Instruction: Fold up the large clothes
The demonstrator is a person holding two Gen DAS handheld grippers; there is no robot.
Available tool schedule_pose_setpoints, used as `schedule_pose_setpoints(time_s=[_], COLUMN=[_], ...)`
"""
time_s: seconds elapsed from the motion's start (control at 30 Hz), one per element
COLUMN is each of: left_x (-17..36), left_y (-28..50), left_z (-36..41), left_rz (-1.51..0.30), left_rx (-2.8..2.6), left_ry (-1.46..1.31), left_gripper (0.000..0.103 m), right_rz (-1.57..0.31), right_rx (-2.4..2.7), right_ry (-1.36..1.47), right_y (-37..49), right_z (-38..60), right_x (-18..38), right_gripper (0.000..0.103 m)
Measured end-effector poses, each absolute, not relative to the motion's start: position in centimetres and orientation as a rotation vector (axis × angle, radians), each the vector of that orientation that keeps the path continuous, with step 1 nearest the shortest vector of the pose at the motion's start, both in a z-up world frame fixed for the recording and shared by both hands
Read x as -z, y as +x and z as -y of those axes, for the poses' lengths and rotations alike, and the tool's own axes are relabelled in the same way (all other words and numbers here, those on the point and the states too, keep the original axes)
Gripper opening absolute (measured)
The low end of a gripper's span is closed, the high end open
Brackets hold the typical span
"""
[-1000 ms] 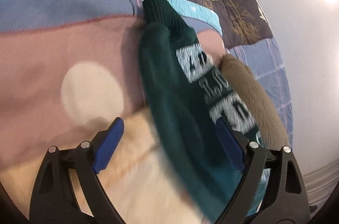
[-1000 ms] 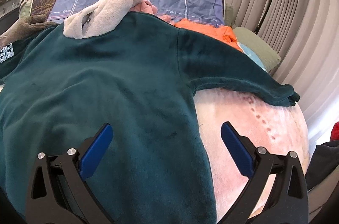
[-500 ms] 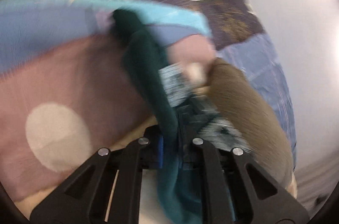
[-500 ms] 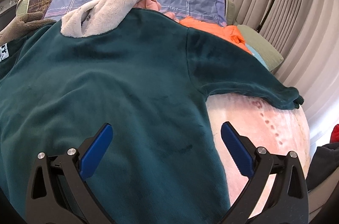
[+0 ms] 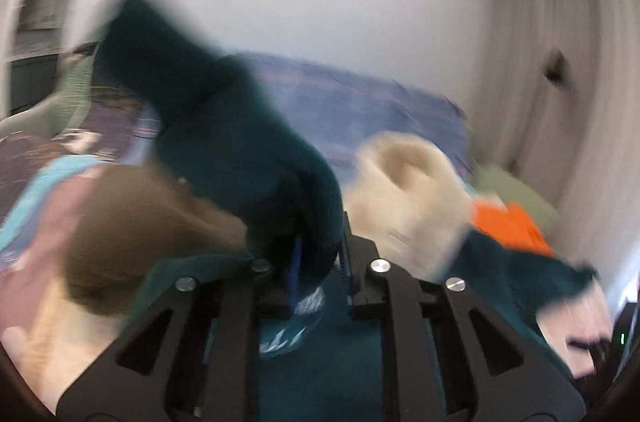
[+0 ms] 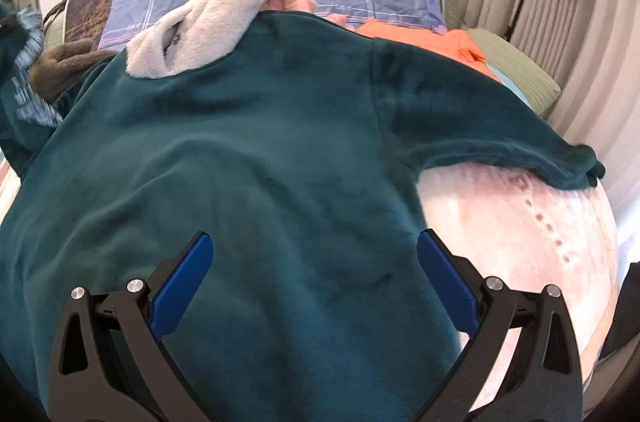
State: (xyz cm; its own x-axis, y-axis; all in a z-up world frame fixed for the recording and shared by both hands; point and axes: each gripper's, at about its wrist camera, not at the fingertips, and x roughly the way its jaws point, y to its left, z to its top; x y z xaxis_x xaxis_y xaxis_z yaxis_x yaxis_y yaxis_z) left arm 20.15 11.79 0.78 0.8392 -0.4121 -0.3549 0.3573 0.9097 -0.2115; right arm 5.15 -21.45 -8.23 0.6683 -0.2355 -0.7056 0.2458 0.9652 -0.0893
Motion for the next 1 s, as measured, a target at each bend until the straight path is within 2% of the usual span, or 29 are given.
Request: schedule_pose_setpoints(time_s=[0.07,0.13,0.2,0.4,0.5,0.7,0.87,1.0], left_x=[0.5,1.9,2.7,3.6,4.6,8.1,8.8,9.3], left_y=[19.8,18.7,16.7,9.8,10.1,12.8,16.5,18.4], left_z=[-8.5,-5.3,-3.2,-2.9,-4.7,-10.8,-16.2,-16.8], left_rz=[-0.451,-0.489,-0.504,-0.407,-0.413,-0.574,-0.691,-0.725], left_rx=[0.472,0.552,0.623,0.631,0.513,0.203,0.013,0.022], left_ry=[-0.088,-0.028,0.024,0.223,0.289,0.307,0.143,0.163], left_gripper=[0.041,0.051,0.065,0.081,0.082,0.082,0.082,0.082], right_rz=[-0.793,-0.794,-0.797,-0.815,-0.835,-0.853,-0.864,-0.915], right_rx=[0.288,0.305,0.317,0.233,0.065,-0.145,-0.136,-0.088], right_ry=[0.033,0.037,0.039,0.14,0.215,0.229,0.173,0.173], right_y=[4.6,4.1,3.9,4.6,6.5,13.8,22.3,27.4], right_z=[22.5,23.4,24.1,25.2,24.3,21.3,19.0,17.9], right_x=[8.2,8.2,8.3,8.0,7.4,6.1,6.6,8.6], right_gripper=[0.102,0.102,0.102,0.102,0.102,0.102,0.102,0.101])
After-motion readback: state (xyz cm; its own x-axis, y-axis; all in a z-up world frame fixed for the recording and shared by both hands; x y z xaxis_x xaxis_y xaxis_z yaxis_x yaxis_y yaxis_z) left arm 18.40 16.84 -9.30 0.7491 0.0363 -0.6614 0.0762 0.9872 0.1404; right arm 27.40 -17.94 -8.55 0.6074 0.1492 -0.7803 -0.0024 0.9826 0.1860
